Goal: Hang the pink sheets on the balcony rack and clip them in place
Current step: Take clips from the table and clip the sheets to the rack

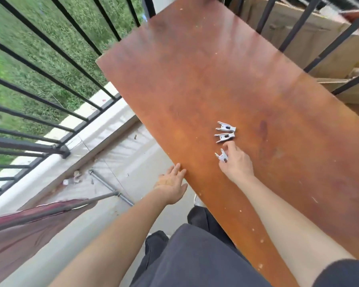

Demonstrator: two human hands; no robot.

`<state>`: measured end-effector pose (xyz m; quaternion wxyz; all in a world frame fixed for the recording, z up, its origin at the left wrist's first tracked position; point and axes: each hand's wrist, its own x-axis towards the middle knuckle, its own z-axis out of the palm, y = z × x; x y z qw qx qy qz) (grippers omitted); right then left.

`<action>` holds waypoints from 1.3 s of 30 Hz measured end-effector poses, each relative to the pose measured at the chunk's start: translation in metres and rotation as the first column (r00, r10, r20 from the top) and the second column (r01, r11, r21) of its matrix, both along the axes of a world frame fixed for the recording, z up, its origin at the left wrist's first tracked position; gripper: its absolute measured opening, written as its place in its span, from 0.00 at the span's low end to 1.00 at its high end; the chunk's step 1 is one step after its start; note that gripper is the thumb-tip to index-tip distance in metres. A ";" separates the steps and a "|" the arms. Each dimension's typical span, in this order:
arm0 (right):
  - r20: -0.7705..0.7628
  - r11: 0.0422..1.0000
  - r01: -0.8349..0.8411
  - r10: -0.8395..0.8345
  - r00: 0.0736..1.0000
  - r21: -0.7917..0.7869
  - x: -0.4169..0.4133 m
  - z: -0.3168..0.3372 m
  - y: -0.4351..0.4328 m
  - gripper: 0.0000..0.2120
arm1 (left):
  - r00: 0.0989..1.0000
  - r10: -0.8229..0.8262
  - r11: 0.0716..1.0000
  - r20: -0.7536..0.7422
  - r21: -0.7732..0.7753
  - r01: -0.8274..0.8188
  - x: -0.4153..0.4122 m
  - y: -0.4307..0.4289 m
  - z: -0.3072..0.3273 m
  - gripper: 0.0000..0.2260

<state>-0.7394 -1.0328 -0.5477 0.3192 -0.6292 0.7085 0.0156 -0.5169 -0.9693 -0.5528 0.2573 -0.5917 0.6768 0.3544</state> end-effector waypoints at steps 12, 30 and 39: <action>0.280 0.944 -0.117 0.207 0.937 -0.307 0.175 0.083 -0.031 0.11 | 0.891 0.453 0.767 0.009 -0.514 -0.385 0.142 0.032 0.103 0.28; 0.330 0.777 -0.584 0.629 0.704 -0.234 0.434 0.088 0.138 0.17 | 0.768 0.352 0.897 0.535 -0.426 -0.114 0.387 0.261 0.116 0.23; 0.366 0.804 -0.579 0.584 0.725 -0.135 0.452 0.023 0.191 0.17 | 0.640 -0.041 0.972 0.767 -0.118 0.203 0.434 0.216 0.099 0.15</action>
